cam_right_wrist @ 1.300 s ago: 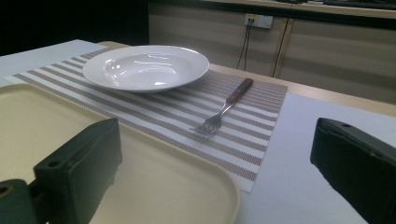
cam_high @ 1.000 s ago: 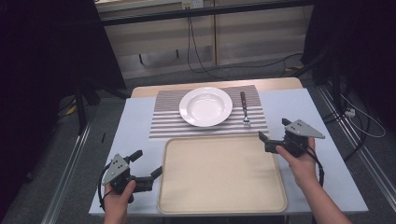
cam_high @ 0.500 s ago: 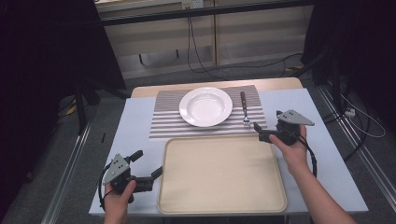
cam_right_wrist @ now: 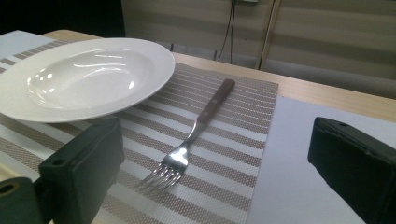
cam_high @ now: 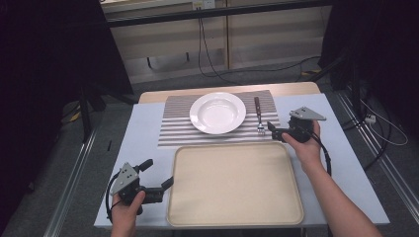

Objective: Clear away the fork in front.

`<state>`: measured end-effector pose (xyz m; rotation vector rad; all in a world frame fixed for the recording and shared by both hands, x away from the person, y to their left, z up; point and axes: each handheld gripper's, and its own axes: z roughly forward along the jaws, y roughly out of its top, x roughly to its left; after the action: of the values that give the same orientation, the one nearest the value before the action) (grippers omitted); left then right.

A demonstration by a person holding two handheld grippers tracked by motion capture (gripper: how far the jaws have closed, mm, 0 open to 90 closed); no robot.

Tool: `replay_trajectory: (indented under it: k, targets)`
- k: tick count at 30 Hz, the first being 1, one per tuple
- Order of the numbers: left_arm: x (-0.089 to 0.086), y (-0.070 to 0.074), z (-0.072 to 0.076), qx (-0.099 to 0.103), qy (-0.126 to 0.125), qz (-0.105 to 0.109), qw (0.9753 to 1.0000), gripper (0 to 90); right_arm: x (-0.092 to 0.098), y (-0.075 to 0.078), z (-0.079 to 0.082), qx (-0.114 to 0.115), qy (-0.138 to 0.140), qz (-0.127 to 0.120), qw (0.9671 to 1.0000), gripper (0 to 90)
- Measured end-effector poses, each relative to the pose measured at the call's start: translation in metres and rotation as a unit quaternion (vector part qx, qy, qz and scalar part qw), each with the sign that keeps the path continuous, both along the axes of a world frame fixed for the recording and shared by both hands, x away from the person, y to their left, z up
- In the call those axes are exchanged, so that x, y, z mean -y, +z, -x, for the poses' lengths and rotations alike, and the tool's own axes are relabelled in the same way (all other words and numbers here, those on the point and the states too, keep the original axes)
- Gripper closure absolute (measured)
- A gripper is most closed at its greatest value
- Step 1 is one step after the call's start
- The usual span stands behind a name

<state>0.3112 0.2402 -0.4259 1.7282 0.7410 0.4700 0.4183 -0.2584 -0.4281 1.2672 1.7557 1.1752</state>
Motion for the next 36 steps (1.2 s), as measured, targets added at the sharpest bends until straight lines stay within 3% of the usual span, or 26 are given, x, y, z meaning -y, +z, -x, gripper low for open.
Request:
replay_trajectory:
  k: [20,36]
  targets:
    - [0.001,-0.001,0.001,-0.002,0.0,-0.002,1.0,2.7,-0.001,0.0,-0.035,-0.025,0.004,0.016,0.9996,4.0]
    - [0.001,-0.001,0.002,-0.002,0.002,-0.009,1.0,2.7,-0.003,-0.007,-0.06,-0.047,0.013,0.007,0.9988,8.9]
